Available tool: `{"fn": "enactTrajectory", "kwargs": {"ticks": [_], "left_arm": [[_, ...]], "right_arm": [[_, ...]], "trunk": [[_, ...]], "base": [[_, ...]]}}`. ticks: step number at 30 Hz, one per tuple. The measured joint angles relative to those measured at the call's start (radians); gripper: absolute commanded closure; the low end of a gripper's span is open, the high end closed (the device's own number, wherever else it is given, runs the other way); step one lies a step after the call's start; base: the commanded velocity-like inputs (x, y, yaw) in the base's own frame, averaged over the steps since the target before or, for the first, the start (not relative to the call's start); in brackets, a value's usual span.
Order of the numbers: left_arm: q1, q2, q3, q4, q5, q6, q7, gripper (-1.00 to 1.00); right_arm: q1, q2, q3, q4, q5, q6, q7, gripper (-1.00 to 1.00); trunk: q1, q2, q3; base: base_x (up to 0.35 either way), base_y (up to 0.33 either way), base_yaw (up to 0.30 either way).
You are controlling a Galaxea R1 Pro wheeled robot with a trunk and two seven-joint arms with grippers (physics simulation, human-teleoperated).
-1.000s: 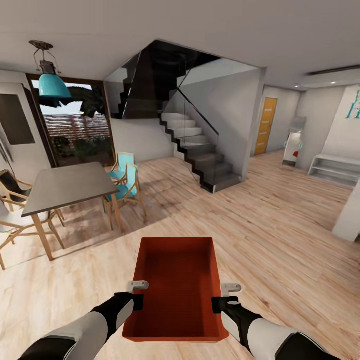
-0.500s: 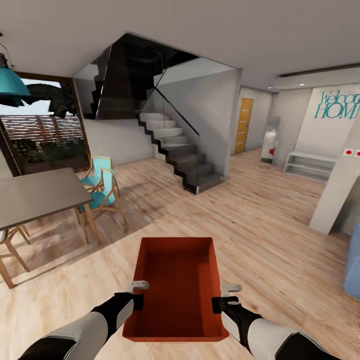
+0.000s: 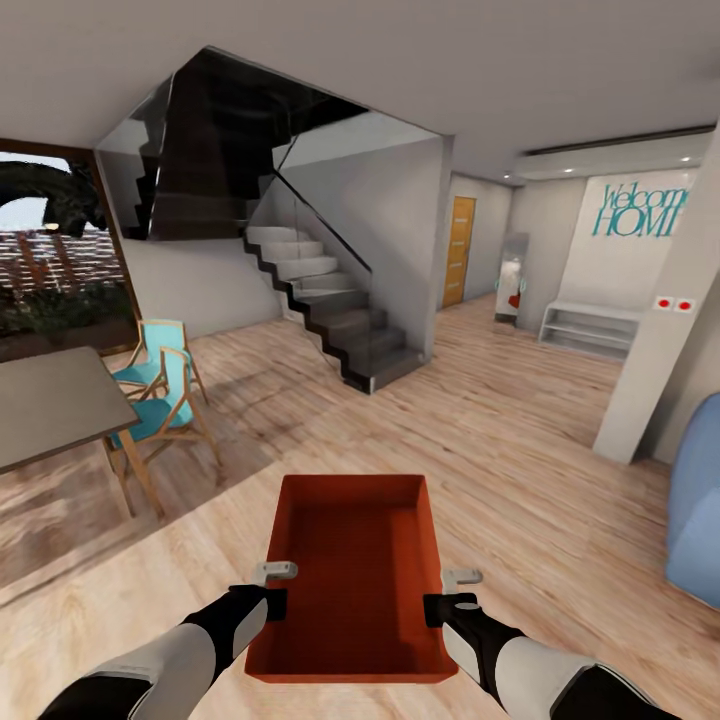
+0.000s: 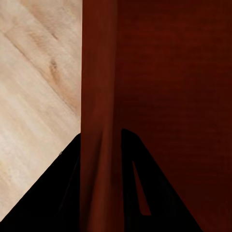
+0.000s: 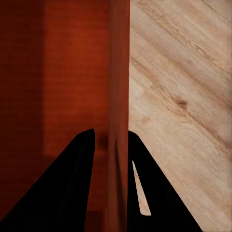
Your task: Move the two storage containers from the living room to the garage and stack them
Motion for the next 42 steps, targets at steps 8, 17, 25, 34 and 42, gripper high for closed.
{"fn": "enactTrajectory", "kwargs": {"ticks": [8,17,25,34,42], "left_arm": [[0.0,0.0,0.0,0.0,0.0,0.0,0.0,1.0],[0.0,0.0,0.0,0.0,0.0,0.0,0.0,1.0],[0.0,0.0,0.0,0.0,0.0,0.0,0.0,1.0],[0.0,0.0,0.0,0.0,0.0,0.0,0.0,1.0],[0.0,0.0,0.001,0.0,-0.001,0.0,0.0,1.0]], "right_arm": [[0.0,0.0,0.001,0.0,-0.001,0.0,0.0,1.0],[0.0,0.0,0.001,0.0,-0.002,0.0,0.0,1.0],[0.0,0.0,0.001,0.0,-0.002,0.0,0.0,1.0],[0.0,0.0,0.002,0.0,-0.002,0.0,0.0,1.0],[0.0,0.0,0.002,0.0,-0.002,0.0,0.0,1.0]], "trunk": [[0.0,0.0,0.0],[0.0,0.0,0.0],[0.0,0.0,0.0],[0.0,0.0,0.0],[0.0,0.0,0.0]], "base": [[0.322,0.0,-0.001],[0.322,0.0,-0.173],[0.322,0.0,-0.247],[0.322,0.0,-0.249],[0.322,0.0,-0.249]]}}
